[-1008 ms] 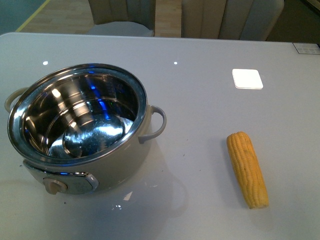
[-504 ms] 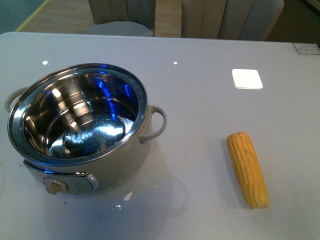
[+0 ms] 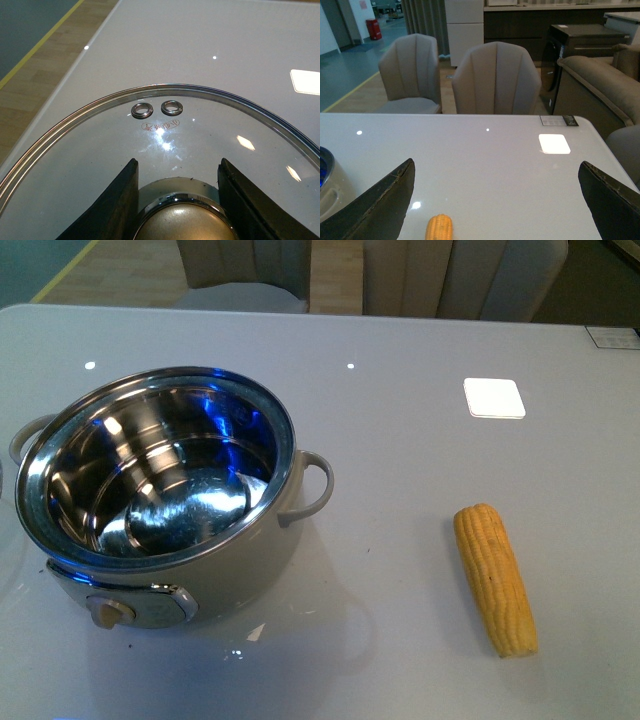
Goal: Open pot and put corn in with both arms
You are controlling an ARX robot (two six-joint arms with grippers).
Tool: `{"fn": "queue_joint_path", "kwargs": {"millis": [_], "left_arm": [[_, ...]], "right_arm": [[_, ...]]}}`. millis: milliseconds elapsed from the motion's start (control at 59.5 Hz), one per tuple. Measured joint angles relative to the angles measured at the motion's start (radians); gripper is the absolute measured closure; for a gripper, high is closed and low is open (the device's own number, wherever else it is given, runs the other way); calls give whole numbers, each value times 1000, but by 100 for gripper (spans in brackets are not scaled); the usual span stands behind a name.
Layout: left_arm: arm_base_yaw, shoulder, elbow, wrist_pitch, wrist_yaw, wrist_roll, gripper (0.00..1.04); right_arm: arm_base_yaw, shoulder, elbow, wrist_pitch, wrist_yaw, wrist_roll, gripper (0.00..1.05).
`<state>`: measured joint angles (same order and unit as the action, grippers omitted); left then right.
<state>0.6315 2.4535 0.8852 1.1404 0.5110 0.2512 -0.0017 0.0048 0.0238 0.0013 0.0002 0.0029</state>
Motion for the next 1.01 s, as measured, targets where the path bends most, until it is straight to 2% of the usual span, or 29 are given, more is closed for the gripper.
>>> {"fn": "queue_joint_path", "kwargs": {"millis": [874, 1008], "left_arm": [[-34, 137, 92, -58, -15, 43, 63], [-35, 134, 94, -68, -20, 45, 44]], "right_arm": [[0, 0, 0, 0, 0, 0, 9], [0, 0, 0, 0, 0, 0, 9]]}}
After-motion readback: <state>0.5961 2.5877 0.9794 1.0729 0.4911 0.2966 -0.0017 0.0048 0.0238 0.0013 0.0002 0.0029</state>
